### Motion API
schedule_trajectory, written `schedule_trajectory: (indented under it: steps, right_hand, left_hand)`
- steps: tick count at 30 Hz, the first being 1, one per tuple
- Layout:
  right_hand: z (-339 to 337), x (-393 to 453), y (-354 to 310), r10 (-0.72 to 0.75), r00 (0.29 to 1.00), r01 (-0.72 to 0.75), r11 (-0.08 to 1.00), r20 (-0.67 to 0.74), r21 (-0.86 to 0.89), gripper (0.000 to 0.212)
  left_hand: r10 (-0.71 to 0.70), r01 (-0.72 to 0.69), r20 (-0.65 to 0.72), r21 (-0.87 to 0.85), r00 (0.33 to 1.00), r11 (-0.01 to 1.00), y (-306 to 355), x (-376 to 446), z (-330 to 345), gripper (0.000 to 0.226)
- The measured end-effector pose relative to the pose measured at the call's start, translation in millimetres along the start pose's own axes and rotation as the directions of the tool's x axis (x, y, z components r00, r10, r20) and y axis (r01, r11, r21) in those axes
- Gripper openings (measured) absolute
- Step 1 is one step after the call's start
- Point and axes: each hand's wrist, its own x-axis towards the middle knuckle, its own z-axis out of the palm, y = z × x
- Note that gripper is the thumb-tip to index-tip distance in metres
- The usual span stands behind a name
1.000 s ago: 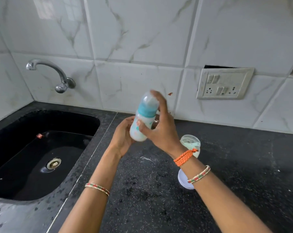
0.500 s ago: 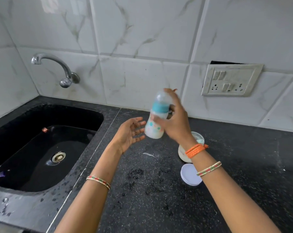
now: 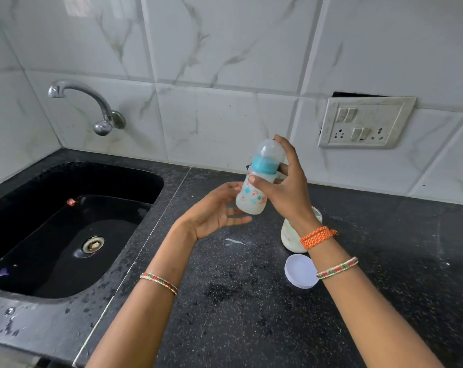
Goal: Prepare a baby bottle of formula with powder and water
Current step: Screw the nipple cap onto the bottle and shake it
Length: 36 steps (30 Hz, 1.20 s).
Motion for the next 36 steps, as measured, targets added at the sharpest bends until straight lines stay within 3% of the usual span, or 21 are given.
schedule_trajectory:
  steps: [3,6,8,9,11,12,15,16,19,20,21,23,24,25,28,29,32,35,36]
  right_hand:
    - [-3.2,-1.0,-1.9,0.019,0.999,-0.023,0.996,0.051,0.081,0.099]
    - [-5.7,0.9,-9.2,-0.047,0.997,0.047,0.999,0.055,0.006,0.114]
    - [-10.6,7.5,-16.0,-0.044,0.994,0.052,0.996,-0.099,0.072,0.108]
    - [-13.8,11.4,-20.2,0.008,0.972,0.04,0.978,-0.234,0.203,0.102]
    - [-17.2,14.0,-24.6,0.162,0.859,0.119,0.859,-0.485,0.497,0.09]
    - [-15.9,12.4,-25.4,0.202,0.83,0.144,0.823,-0.52,0.549,0.087]
    - [-7.5,-2.0,-29.7,0.087,0.947,0.041,0.922,-0.31,0.386,0.086]
    - [-9.8,-2.1,-26.1,0.056,0.948,0.068,0.926,-0.314,0.371,0.086]
    - [-29.1,18.1,-34.6,0.257,0.791,0.224,0.723,-0.556,0.653,0.089]
    - [-35.5,24.2,-35.6,0.267,0.767,0.259,0.702,-0.583,0.663,0.088]
    - [-40.4,28.7,-38.7,0.206,0.814,0.244,0.727,-0.543,0.642,0.085]
    - [-45.4,30.5,-42.1,-0.019,0.954,0.155,0.884,-0.298,0.441,0.081]
    - [-47.3,29.8,-41.0,-0.093,0.971,0.166,0.923,-0.219,0.347,0.081]
    - [-47.0,33.6,-42.2,-0.096,0.967,0.176,0.92,-0.234,0.351,0.08]
    - [-55.4,55.3,-45.6,0.131,0.871,0.198,0.789,-0.474,0.582,0.08]
    - [-57.8,60.2,-49.7,0.13,0.889,0.18,0.782,-0.439,0.596,0.082]
    - [-61.8,69.3,-49.9,-0.03,0.982,0.094,0.934,-0.185,0.345,0.081]
    - [-61.5,69.2,-44.6,0.082,0.916,0.144,0.847,-0.393,0.511,0.078]
    - [-60.0,66.3,-43.3,0.083,0.917,0.147,0.839,-0.39,0.523,0.077]
  left_hand:
    - [0.128,-0.129,-0.031,-0.007,0.991,0.992,1.5,-0.3,4.7,0.032]
    - [0.196,-0.196,-0.021,-0.006,0.98,0.981,3.6,-2.2,8.4,0.027]
    - [0.203,-0.2,0.032,-0.071,0.979,0.977,7.9,-2.3,11.4,0.027]
    - [0.21,-0.204,0.051,-0.108,0.976,0.973,12.0,-2.0,12.9,0.029]
    - [0.226,-0.225,0.003,-0.116,0.974,0.968,20.4,-0.4,13.3,0.035]
    - [0.226,-0.23,-0.052,-0.093,0.973,0.969,23.0,0.4,12.8,0.037]
    - [0.168,-0.176,-0.128,-0.056,0.978,0.983,22.8,0.3,11.1,0.05]
    - [0.146,-0.153,-0.129,-0.044,0.981,0.987,21.2,0.1,10.2,0.051]
    - [0.132,-0.131,-0.119,0.011,0.984,0.991,13.8,-3.0,2.0,0.037]
    - [0.126,-0.124,-0.094,0.023,0.988,0.992,11.8,-4.6,-1.1,0.036]
    - [0.12,-0.117,-0.073,0.043,0.99,0.992,11.3,-5.6,-3.7,0.036]
    - [0.111,-0.105,-0.074,0.081,0.991,0.991,12.5,-3.3,-6.8,0.036]
    - [0.119,-0.112,-0.08,0.089,0.99,0.99,14.4,-1.1,-6.9,0.036]
    - [0.137,-0.13,-0.078,0.091,0.987,0.987,16.0,0.4,-6.6,0.036]
    - [0.156,-0.155,-0.001,0.076,0.988,0.985,19.0,4.7,-1.4,0.04]
    - [0.151,-0.152,0.029,0.079,0.988,0.985,19.8,5.8,1.4,0.043]
    - [0.168,-0.173,0.067,0.08,0.984,0.982,23.8,11.1,7.3,0.045]
    - [0.218,-0.22,0.062,0.025,0.974,0.975,29.1,15.9,12.1,0.048]
    - [0.229,-0.23,0.062,0.003,0.971,0.973,29.6,17.1,13.6,0.048]
